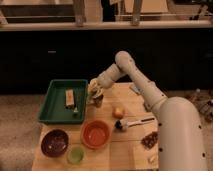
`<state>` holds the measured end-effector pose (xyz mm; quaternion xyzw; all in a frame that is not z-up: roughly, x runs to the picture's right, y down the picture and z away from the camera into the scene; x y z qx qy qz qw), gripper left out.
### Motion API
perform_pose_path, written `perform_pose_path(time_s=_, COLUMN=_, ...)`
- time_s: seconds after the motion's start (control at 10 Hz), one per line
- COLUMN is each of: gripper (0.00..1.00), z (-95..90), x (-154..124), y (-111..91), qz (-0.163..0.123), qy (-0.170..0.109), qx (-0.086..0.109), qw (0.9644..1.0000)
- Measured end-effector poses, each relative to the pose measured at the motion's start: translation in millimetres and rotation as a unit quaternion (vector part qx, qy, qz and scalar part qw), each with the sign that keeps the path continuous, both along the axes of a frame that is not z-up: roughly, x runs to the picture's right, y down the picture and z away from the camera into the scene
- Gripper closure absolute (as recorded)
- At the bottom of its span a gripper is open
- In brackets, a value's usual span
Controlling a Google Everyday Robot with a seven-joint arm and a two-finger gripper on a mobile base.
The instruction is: Place pepper in metal cup
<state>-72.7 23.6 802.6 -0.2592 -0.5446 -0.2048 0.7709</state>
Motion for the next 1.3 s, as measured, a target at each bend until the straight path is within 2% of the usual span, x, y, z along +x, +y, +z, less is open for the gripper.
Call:
perform_pose_path(time_s=0.3, gripper=1.0, z=4.5, x=-12, y=9, qz=-0.001, qy=-0.023, qx=-0.024, qw=0.9994)
perform_pose_path(time_s=0.6, gripper=1.0, z=14.8, x=-13, y=13, qz=0.007, qy=-0.029, qx=-0.043, qw=0.9986)
perform_pose_path(time_s=1.0, gripper=1.0, z=26.8, x=-6, y=14, qz=0.016, qy=-0.023, qx=-0.056, qw=0.998)
perform_pose_path(time_s=1.3, gripper=1.0, z=32.6, x=-2, y=11, qz=0.023, qy=-0.017, qx=-0.058, qw=0.9979)
